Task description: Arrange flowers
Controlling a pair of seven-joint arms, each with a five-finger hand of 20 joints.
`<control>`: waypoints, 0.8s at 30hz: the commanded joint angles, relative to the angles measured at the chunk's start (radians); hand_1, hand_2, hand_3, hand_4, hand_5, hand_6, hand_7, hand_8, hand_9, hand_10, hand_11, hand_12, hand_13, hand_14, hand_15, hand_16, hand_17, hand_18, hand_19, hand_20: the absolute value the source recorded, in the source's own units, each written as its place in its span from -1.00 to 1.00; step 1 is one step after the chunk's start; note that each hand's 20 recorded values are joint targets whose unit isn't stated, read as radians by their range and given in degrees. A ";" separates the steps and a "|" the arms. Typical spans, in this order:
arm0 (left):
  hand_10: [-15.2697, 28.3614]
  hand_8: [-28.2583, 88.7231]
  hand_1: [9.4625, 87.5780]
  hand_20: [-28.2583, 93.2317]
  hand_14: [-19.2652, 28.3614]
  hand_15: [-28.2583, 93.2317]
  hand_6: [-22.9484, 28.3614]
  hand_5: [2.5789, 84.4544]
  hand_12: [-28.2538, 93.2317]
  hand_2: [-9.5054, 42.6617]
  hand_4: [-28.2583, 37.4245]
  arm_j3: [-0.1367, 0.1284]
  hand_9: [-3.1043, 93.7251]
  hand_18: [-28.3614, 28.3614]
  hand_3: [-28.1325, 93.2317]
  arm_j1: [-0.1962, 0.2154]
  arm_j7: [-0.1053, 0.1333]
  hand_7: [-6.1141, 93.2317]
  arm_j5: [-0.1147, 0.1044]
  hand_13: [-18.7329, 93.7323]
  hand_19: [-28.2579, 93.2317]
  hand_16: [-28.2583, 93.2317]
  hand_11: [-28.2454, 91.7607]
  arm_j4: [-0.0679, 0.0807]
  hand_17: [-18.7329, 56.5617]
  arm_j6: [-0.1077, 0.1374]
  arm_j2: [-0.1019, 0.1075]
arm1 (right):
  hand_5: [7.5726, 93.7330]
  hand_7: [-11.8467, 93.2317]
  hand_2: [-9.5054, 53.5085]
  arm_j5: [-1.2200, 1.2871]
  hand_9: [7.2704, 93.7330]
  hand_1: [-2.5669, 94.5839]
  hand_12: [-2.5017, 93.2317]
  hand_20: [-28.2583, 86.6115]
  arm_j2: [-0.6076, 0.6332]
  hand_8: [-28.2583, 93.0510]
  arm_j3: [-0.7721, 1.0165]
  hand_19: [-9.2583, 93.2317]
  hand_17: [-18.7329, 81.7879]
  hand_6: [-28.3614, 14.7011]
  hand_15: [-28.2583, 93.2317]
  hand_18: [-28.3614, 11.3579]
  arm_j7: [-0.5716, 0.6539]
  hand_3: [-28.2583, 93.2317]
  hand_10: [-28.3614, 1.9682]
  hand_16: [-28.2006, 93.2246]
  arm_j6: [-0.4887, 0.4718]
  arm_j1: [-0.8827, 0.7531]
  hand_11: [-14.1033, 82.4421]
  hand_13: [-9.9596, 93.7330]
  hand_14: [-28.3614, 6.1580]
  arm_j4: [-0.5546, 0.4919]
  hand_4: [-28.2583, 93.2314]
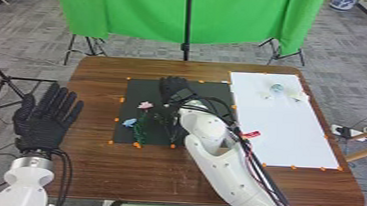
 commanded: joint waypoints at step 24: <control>0.38 -0.67 -0.56 -0.28 0.44 0.13 0.22 0.11 -0.31 -0.03 -1.00 -0.010 -0.09 0.48 0.65 -0.008 -0.062 -0.55 -0.051 -0.12 -0.06 -0.60 -0.16 0.014 -0.56 0.060 -0.017 | 0.37 -0.24 -1.00 -0.003 0.61 0.41 -0.19 0.16 -0.041 -0.51 -0.020 0.73 0.07 0.22 -0.08 -0.52 0.044 0.56 0.15 0.12 -0.111 -0.012 -0.57 0.50 0.28 -0.006 -1.00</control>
